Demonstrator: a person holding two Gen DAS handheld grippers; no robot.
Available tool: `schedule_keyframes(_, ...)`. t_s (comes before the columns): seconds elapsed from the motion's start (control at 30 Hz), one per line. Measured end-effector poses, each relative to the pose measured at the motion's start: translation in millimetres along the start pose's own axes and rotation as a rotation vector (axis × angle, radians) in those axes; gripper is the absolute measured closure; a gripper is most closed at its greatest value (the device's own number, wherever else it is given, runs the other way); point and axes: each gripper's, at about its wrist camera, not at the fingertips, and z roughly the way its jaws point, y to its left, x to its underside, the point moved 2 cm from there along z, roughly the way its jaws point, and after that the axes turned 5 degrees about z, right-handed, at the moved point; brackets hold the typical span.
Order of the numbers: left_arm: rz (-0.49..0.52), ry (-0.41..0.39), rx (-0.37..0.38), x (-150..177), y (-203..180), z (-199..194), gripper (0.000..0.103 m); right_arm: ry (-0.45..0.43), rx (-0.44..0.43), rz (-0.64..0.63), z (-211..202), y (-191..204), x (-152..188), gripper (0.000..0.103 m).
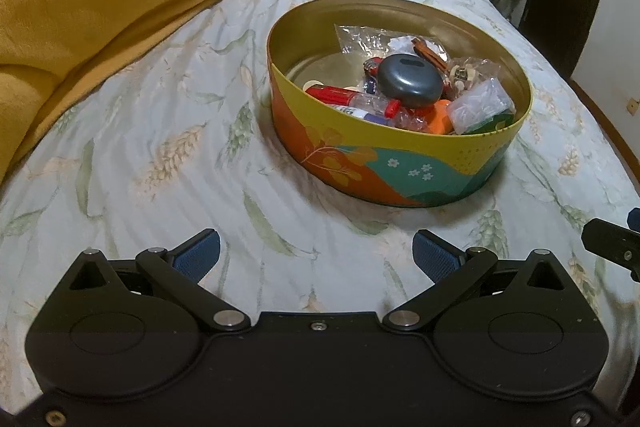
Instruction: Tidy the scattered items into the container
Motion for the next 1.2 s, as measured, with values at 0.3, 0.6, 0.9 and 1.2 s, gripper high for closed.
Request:
schedule_keyframes(0.3,-0.044,-0.001,-0.015,5,0,21,0.000,0.022,0.027,0.024,9,-5,0,0.000)
schedule_keyframes(0.6,-0.075,0.033,-0.058,10,8,42,0.000,0.057,0.066,0.062,25,-15,1,0.000)
schedule_keyframes(0.9,-0.037,0.037,-0.060,13,1,51,0.000,0.076,0.106,0.075,38,-21,0,0.000)
schedule_keyframes(1.2,-0.047,0.048,-0.105,15,7,60,0.000,0.109,0.156,0.153,55,-38,-1,0.000)
